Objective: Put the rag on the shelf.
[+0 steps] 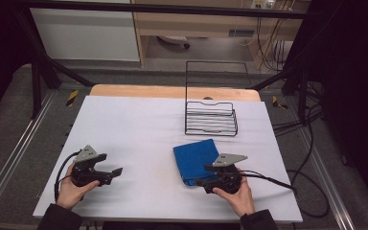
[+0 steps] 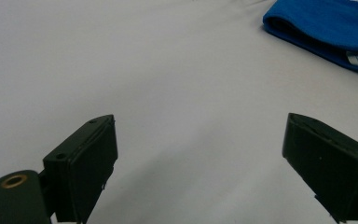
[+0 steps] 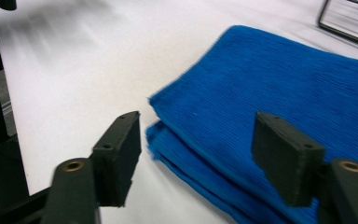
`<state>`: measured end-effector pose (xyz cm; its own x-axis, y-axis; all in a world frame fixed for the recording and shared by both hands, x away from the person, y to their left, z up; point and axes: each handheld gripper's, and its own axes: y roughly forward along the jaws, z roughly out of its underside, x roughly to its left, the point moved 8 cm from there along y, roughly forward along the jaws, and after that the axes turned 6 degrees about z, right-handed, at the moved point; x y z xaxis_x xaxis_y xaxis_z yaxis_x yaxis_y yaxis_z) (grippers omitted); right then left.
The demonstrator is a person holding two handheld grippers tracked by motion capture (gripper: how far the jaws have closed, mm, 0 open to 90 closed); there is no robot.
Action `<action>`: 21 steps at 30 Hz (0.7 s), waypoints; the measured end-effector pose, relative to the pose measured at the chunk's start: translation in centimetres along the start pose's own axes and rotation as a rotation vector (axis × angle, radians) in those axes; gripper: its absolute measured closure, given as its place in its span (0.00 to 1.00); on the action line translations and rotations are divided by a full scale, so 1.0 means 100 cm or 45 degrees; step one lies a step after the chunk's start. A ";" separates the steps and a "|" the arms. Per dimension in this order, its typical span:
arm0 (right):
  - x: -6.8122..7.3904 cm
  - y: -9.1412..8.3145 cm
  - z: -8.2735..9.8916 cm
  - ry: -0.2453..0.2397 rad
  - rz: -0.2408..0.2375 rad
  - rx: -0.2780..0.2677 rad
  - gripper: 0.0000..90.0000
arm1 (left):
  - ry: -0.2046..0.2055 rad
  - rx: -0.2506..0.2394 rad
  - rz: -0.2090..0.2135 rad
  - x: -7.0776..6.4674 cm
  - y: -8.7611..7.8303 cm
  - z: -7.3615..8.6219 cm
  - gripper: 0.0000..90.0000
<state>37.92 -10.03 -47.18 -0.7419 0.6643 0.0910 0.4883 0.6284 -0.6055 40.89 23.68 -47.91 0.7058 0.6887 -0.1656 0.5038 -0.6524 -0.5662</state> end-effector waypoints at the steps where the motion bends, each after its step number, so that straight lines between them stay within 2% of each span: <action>1: 0.000 0.000 0.000 0.000 0.000 0.000 0.40 | 0.000 0.000 0.000 0.000 0.000 0.000 0.12; 3: 0.009 0.009 -0.001 0.001 -0.015 0.030 0.46 | 0.001 -0.003 -0.002 0.000 -0.001 0.000 0.12; 8: 0.019 0.028 0.002 -0.035 -0.001 0.095 0.49 | -0.002 -0.004 -0.001 0.000 -0.001 -0.001 0.12; 13: 0.019 0.044 0.007 -0.086 0.050 0.153 0.53 | -0.002 -0.002 -0.002 0.001 -0.001 -0.001 0.13; 15: 0.019 0.044 0.009 -0.112 0.078 0.147 0.58 | -0.007 -0.005 -0.002 0.001 -0.001 -0.001 0.13; 21: 0.019 0.042 0.011 -0.152 0.101 0.156 0.75 | -0.008 -0.002 -0.004 0.002 -0.001 0.000 0.13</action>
<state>38.03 -6.58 -50.45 -0.7563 0.6523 -0.0509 0.4932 0.5173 -0.6994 40.99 23.82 -47.88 0.7010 0.6928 -0.1692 0.5066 -0.6507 -0.5656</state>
